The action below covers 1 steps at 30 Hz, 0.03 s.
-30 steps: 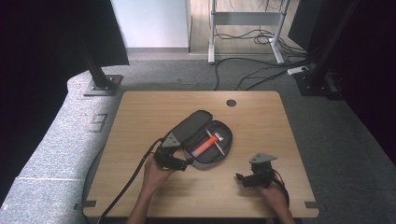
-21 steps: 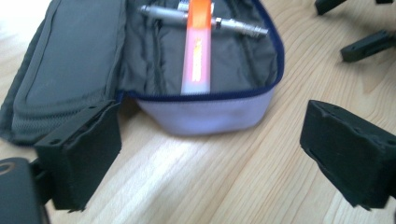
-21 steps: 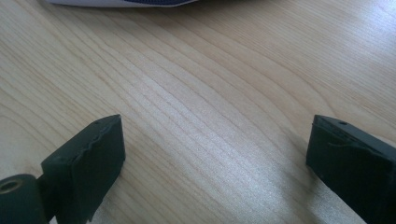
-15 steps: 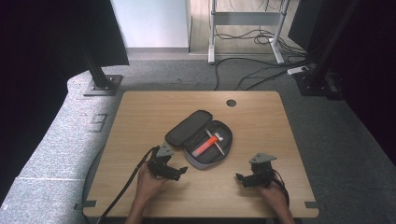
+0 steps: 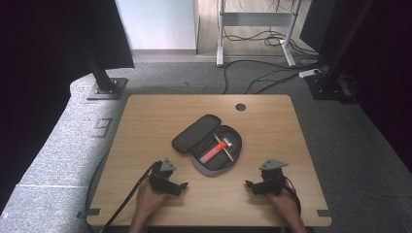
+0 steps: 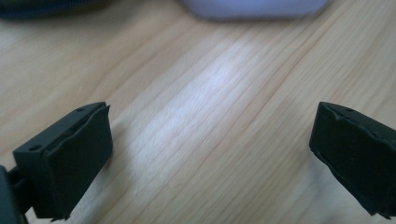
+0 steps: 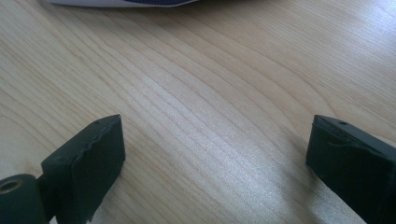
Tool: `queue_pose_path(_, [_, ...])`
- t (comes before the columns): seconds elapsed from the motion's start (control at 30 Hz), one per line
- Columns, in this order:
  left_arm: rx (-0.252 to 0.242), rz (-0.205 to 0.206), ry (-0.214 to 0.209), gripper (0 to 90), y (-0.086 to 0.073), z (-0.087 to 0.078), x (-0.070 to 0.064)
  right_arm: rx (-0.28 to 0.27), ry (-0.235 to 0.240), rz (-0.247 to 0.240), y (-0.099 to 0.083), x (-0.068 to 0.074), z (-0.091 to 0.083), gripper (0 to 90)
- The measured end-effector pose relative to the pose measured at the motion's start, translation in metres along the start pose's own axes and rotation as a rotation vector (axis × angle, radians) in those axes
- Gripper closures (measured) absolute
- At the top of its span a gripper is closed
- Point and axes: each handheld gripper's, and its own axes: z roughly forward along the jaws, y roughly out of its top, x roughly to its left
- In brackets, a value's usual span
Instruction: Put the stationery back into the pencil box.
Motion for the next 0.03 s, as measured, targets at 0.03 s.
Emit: queue_pose_path(0.03, [-0.001, -0.001, -0.002, 0.0, 0.0001, 0.0000, 0.0002, 0.000, 0.000, 0.000, 0.0001, 0.0000, 0.0000, 4.1])
